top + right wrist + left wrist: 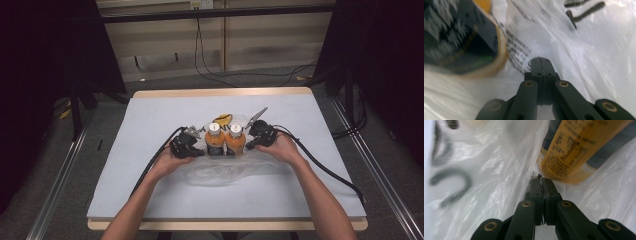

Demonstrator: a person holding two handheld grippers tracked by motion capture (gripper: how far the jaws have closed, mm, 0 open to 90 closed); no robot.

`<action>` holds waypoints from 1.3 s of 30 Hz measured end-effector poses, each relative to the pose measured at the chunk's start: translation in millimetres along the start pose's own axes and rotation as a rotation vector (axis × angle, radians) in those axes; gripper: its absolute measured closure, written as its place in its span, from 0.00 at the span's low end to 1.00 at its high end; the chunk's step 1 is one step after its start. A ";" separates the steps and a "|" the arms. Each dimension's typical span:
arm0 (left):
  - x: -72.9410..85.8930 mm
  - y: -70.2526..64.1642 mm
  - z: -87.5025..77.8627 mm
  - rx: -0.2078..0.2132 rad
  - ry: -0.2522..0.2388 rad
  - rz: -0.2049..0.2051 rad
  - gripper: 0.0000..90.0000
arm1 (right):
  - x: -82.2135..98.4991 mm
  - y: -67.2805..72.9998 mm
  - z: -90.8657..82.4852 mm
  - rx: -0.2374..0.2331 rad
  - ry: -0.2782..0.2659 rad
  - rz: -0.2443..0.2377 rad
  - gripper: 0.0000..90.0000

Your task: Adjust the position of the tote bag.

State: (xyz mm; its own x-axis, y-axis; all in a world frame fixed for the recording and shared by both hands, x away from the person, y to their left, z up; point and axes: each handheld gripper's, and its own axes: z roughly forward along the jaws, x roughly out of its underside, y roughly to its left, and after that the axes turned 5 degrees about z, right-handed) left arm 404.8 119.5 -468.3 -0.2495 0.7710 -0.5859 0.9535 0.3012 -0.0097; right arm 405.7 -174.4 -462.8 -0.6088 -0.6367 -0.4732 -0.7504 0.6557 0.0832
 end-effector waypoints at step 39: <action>40.8 8.7 -38.7 -0.128 0.141 0.084 1.00 | 44.5 -7.4 -28.6 0.177 0.054 -0.074 1.00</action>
State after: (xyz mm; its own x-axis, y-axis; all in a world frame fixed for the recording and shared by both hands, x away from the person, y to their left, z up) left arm 396.3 175.3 -460.9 -0.1996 0.8646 -0.4611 0.9450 0.2944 0.1429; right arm 376.8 -219.2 -459.4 -0.5700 -0.7036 -0.4243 -0.7396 0.6643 -0.1081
